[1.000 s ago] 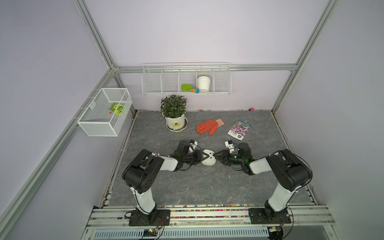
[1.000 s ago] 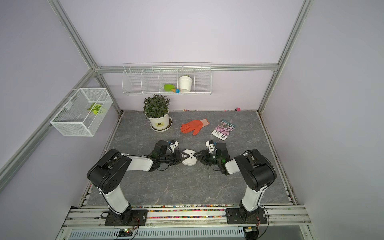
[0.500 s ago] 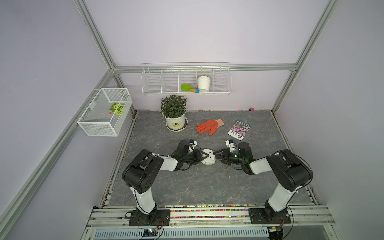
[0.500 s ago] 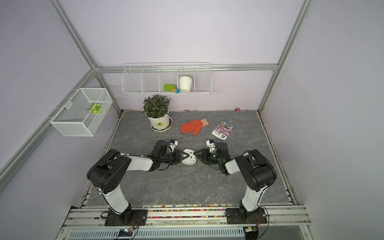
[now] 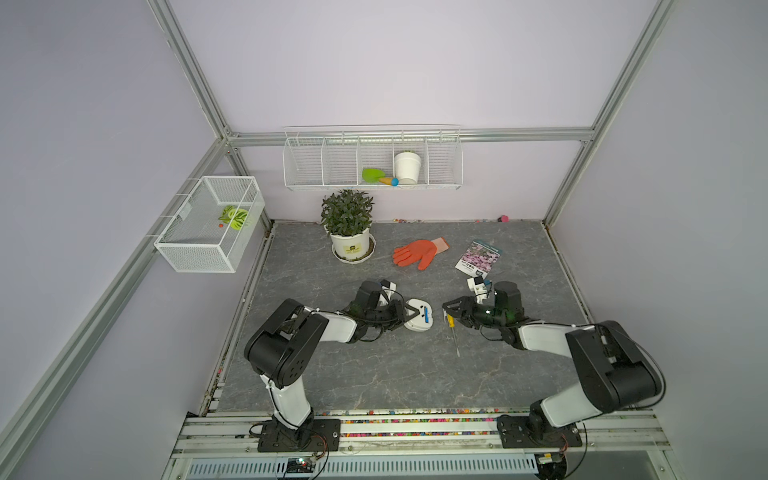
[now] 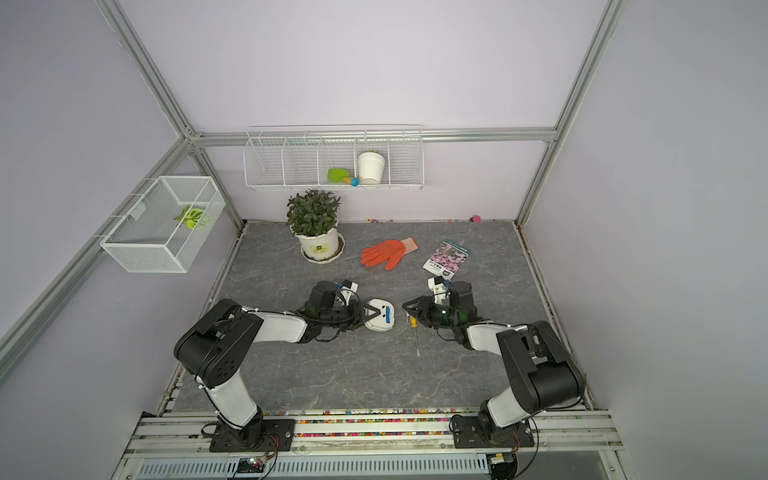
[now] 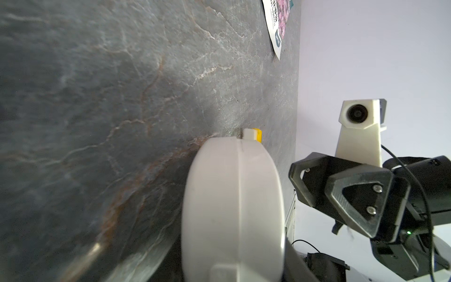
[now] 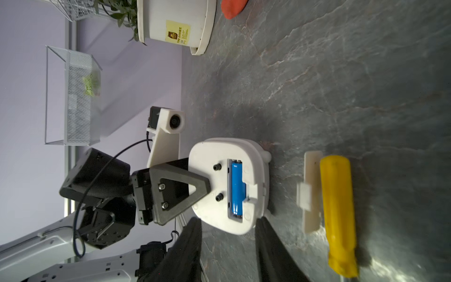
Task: Remove the battery from the alarm
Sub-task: Adjust the alarm at the center of the board.
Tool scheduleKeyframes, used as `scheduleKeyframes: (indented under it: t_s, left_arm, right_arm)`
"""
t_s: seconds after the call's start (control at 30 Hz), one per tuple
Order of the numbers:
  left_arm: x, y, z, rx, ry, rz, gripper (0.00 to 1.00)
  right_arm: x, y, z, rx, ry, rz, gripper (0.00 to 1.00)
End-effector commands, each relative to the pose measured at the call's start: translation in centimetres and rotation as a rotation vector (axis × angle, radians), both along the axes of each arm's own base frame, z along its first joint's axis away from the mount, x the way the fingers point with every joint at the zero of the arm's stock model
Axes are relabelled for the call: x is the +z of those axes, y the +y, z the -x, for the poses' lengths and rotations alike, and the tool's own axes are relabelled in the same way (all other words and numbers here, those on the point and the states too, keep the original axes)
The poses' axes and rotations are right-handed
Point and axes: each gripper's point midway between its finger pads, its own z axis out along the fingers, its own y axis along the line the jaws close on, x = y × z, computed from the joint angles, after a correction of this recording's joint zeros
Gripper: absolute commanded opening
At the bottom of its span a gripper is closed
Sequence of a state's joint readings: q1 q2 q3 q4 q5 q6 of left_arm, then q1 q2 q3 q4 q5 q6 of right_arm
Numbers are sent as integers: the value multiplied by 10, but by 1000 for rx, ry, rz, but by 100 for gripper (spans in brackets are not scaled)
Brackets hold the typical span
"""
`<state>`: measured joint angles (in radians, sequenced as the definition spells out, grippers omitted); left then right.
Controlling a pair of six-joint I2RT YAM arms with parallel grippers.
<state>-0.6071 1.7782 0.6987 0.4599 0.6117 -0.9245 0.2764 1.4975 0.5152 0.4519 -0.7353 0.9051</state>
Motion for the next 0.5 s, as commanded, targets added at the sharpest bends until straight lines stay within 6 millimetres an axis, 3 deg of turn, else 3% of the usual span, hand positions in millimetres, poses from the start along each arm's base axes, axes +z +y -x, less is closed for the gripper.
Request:
scheduleKeyframes:
  t_s: [0.0,0.2,0.37,0.47]
  left_arm:
    - [-24,19,0,50,37,-119,50]
    - [-28,46,-5,116,55,-179,68]
    - [-19,79,-11,184,31,-290,85]
    - [-9,95,-9,207,10,-341,89]
  right_arm:
    - [-4,-12,12,63,-43,174,44]
    - [2,-19,11,112,-97,276,47]
    - [6,-19,5,152,-132,329,48]
    - [8,-16,-1,190,-160,356,49]
